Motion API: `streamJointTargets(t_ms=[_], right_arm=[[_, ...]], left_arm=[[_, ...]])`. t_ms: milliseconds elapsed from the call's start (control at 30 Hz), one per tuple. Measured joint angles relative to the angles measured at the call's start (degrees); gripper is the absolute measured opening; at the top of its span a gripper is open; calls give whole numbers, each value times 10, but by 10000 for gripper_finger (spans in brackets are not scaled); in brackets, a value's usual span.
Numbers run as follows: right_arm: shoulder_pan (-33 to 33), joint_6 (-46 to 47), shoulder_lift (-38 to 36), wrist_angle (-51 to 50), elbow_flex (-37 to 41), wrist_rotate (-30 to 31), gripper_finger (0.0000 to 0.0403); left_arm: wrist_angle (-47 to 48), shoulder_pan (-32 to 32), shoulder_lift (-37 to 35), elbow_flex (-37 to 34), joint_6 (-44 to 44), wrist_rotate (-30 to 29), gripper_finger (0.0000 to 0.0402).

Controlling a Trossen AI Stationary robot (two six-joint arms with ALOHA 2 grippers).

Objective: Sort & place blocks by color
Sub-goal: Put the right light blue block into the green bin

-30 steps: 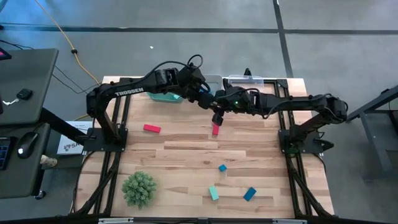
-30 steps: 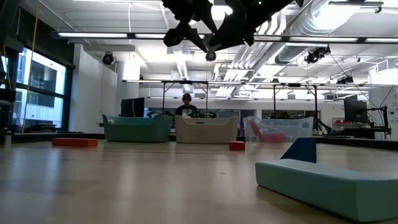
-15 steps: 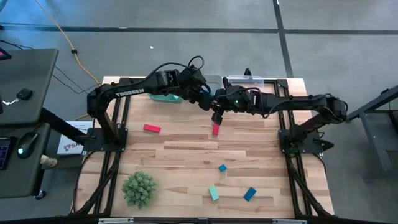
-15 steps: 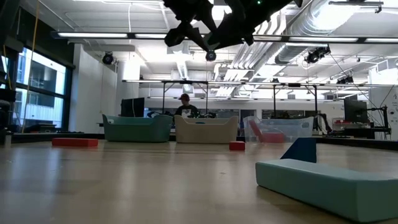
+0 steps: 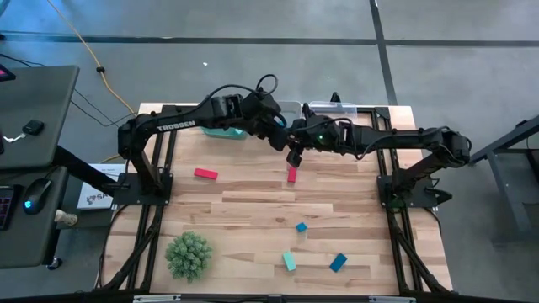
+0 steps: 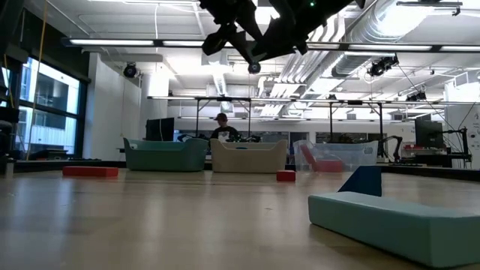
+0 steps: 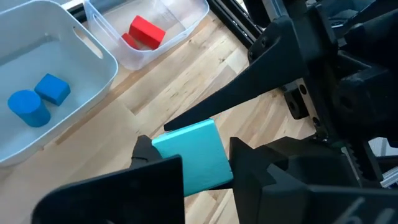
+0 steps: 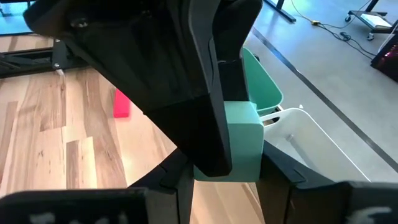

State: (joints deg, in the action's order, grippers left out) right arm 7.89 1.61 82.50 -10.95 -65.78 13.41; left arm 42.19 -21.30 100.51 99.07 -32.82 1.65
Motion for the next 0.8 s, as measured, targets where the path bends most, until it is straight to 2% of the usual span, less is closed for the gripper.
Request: streamJointTargets(t_ms=[233, 800], right_arm=[[0, -1, 0, -1, 0, 4, 124], [-1, -2, 0, -1, 0, 20, 138]], left_arm=[[-2, 11, 0, 0, 18, -6, 21], [-1, 19, 0, 0, 35, -3, 19]])
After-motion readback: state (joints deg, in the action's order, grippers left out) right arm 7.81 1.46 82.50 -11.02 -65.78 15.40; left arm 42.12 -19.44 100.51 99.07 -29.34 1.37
